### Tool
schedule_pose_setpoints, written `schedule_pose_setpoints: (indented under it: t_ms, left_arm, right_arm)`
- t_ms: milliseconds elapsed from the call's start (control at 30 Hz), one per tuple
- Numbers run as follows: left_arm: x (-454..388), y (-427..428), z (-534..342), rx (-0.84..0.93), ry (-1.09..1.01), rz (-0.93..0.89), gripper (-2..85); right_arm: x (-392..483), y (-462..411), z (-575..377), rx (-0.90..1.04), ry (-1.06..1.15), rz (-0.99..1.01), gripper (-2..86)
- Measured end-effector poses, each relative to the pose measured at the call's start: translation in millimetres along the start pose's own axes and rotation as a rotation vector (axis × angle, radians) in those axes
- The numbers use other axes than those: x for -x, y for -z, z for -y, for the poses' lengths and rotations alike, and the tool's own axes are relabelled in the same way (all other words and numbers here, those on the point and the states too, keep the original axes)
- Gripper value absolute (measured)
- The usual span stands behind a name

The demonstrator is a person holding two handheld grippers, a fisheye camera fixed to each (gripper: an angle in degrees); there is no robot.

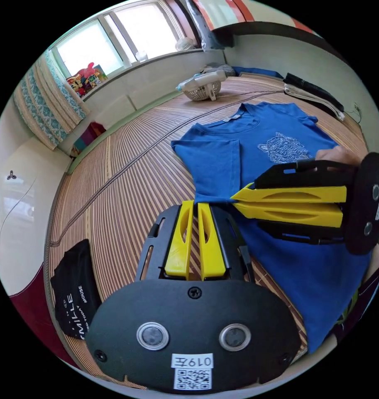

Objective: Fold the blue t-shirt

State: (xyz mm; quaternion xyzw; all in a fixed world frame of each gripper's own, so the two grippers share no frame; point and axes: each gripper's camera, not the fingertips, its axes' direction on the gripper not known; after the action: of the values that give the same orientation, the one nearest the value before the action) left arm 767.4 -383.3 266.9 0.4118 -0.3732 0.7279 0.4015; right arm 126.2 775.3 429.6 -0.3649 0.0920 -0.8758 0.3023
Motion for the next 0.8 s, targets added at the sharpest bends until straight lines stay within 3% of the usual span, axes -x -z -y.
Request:
schedule_pose_setpoints:
  t_ms: [300,400,500,567,633,700,800]
  left_arm:
    - [-11.2,14.8,-5.8,0.013,0.028,0.062,0.6]
    - [-15.7,17.9,-4.8,0.013,0.008,0.079,0.7]
    - [-21.3,22.1,-4.8,0.006,-0.018,0.102,0.7]
    - [-24.7,25.2,-4.0,0.006,-0.024,0.115,0.7]
    - [-26.7,27.3,-3.3,0.005,-0.032,0.121,0.8]
    - [-28.2,29.2,-2.4,0.005,-0.036,0.124,0.8]
    - [-29.8,32.8,-1.4,0.002,-0.042,0.125,0.8]
  right_arm:
    - [-3.8,-30.3,-13.2,-0.027,0.110,-0.040,3.9]
    - [-53.2,-32.9,-29.8,-0.094,-0.025,0.032,5.1]
    - [-147.6,-62.8,-52.1,-0.147,-0.336,0.204,4.5]
    - [-231.0,-120.8,-62.8,-0.125,-0.543,0.428,6.2]
    - [-278.8,-165.3,-61.5,-0.108,-0.616,0.507,6.0]
    - [-309.4,-203.5,-49.4,-0.099,-0.617,0.510,5.2]
    - [-321.4,-271.8,-5.9,0.043,-0.430,0.501,4.9]
